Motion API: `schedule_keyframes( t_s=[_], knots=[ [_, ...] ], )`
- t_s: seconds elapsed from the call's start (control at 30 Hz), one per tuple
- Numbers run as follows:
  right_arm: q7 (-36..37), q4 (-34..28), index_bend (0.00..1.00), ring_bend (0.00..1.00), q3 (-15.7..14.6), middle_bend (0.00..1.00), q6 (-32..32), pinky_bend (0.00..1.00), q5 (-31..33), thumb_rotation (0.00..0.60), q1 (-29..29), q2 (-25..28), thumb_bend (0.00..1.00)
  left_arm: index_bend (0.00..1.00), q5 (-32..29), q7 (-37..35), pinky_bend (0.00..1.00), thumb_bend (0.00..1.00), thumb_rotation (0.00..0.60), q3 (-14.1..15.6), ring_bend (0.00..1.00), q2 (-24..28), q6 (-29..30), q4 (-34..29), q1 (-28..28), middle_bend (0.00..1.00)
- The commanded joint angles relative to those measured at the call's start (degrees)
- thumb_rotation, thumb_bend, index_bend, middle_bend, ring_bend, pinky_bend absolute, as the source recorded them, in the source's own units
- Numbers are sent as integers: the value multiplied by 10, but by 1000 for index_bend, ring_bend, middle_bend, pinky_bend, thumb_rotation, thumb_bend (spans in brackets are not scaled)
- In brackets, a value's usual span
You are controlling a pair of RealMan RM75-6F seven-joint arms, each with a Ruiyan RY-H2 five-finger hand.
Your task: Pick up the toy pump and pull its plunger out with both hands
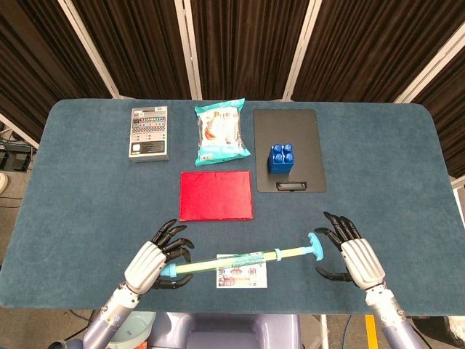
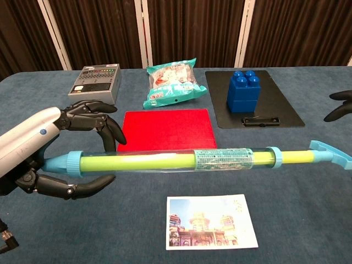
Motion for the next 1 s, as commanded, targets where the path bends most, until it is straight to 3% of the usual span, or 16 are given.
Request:
schedule_keyframes(
  t_s=[0.03, 0.17, 0.4, 0.73, 1.0],
  knots=[
    [39, 8, 250, 0, -4, 0, -3, 0, -2, 600, 4, 2, 272, 718, 1, -34, 10, 417, 600, 4, 103, 13, 3, 1, 4, 354],
    [83, 17, 272, 0, -10, 0, -11, 0, -7, 600, 10, 1, 294, 719, 22, -67, 10, 413, 600, 4, 104, 16, 16, -4, 0, 358],
    [130, 23, 397, 0, -19, 3, 2, 0, -31, 600, 14, -5, 332, 719, 37, -76, 10, 409, 600, -3, 104, 6, 10, -2, -7, 359],
    [117, 26, 732, 0, -19, 130, 21, 0, -38, 600, 10, -9, 381, 720, 35, -77, 10, 408, 600, -11, 104, -3, -9, 2, -13, 359],
    [89, 34, 837, 0, -10, 208, 25, 0, -24, 600, 9, -9, 474, 720, 44, -85, 10, 408, 600, -7, 104, 6, -4, -5, -11, 358]
  ],
)
